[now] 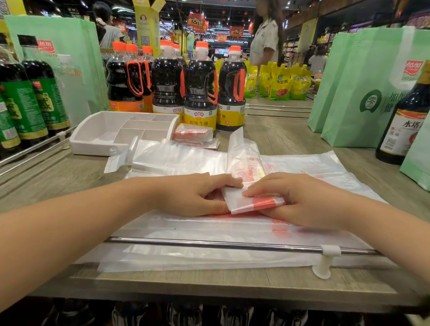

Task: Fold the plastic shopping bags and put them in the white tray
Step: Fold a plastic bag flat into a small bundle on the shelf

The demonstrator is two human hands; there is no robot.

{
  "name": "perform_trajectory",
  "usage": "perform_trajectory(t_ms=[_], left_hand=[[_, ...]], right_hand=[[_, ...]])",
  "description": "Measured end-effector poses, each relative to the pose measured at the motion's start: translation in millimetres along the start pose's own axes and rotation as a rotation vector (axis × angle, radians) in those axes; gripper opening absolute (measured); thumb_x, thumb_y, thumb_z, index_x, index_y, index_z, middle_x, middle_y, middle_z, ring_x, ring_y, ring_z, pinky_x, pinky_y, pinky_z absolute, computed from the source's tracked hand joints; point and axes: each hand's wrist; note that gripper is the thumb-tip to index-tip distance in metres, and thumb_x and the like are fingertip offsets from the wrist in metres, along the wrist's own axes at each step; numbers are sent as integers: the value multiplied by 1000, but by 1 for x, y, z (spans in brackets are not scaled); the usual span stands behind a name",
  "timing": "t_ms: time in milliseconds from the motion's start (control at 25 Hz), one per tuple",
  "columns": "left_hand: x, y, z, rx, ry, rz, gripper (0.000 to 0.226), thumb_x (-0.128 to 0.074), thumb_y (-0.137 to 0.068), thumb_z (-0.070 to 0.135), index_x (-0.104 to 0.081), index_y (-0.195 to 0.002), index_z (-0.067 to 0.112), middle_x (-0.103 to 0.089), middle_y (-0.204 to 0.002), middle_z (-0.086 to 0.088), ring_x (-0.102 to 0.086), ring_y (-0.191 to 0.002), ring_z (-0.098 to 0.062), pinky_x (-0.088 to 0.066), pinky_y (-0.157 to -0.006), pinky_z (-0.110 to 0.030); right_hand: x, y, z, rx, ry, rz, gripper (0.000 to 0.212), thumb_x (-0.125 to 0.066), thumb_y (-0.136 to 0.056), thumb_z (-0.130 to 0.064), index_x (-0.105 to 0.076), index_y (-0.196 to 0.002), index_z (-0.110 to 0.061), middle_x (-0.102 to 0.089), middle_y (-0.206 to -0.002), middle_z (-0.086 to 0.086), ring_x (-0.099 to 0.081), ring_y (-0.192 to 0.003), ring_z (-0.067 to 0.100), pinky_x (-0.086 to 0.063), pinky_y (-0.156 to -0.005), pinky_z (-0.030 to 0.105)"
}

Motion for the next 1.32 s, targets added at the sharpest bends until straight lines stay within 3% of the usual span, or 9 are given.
perform_trajectory(t_ms=[200, 520, 640, 840, 960, 1040, 1160, 1240, 1320], left_hand=[[0, 1, 4, -3, 16, 28, 52, -49, -97, 54, -31, -144, 43, -48, -142, 9, -50, -120, -11, -40, -106, -34], [0, 2, 6, -63, -156, 17, 59, -41, -102, 50, -19, -156, 42, -21, -163, 17, -21, -148, -8, -15, -121, -29], [0, 2, 6, -57, -115, 43, 61, -44, -100, 54, -20, -155, 43, -30, -160, 13, -30, -144, -10, -23, -119, -30], [-3, 3, 8, -104, 19, 141, 41, -55, -96, 49, -45, -135, 40, -56, -135, 14, -55, -122, -6, -46, -104, -30], [-6, -3, 10, -116, 11, 272, 30, -60, -96, 43, -56, -124, 32, -67, -118, 15, -61, -107, -4, -46, -86, -16], [-6, -6, 10, -70, 122, 330, 24, -58, -98, 38, -64, -120, 31, -70, -111, 17, -63, -100, 0, -44, -80, -9], [-6, -10, 9, 25, 305, 351, 21, -56, -99, 41, -72, -106, 28, -72, -96, 13, -67, -85, -7, -53, -76, -23], [-6, -10, 10, 54, 353, 345, 22, -57, -99, 40, -73, -96, 26, -69, -76, 17, -62, -64, 0, -48, -62, -19], [-5, -11, 11, 54, 414, 347, 17, -59, -99, 36, -71, -105, 25, -71, -75, 15, -61, -61, 2, -47, -59, -16]], right_hand=[[0, 1, 0, -6, 7, 28, 34, -68, -92, -32, -65, -124, -42, -57, -124, -23, -55, -114, -1, -42, -102, 25], [2, 3, -6, -63, 157, 19, 27, -62, -91, -42, -64, -119, -40, -68, -116, -14, -62, -103, 12, -51, -91, 39], [4, 4, -9, -80, 131, 43, 26, -64, -90, -43, -67, -115, -40, -68, -111, -17, -61, -100, 8, -51, -90, 37], [4, 3, -5, -129, -37, 97, 18, -70, -87, -43, -74, -105, -43, -70, -101, -21, -62, -96, 3, -52, -91, 34], [3, -1, 0, -196, -186, 155, 11, -70, -87, -46, -74, -96, -41, -73, -85, -14, -67, -84, 10, -55, -85, 41], [2, -3, 1, -238, -296, 183, 14, -68, -89, -44, -73, -102, -40, -75, -89, -13, -69, -84, 11, -56, -87, 38], [1, -7, -3, -273, -450, 194, 17, -65, -94, -40, -68, -110, -39, -75, -98, -18, -70, -89, 6, -56, -89, 34], [-1, -12, -3, -288, -440, 213, 19, -64, -94, -40, -66, -113, -38, -74, -102, -18, -70, -94, 7, -56, -91, 37], [-3, -16, -3, -317, -411, 222, 21, -64, -94, -41, -65, -113, -34, -74, -99, -13, -71, -89, 11, -57, -88, 42]])
Point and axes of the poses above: each hand's wrist, its own y-axis away from the middle knuckle, its own x-axis out of the back of the hand, z = x × y
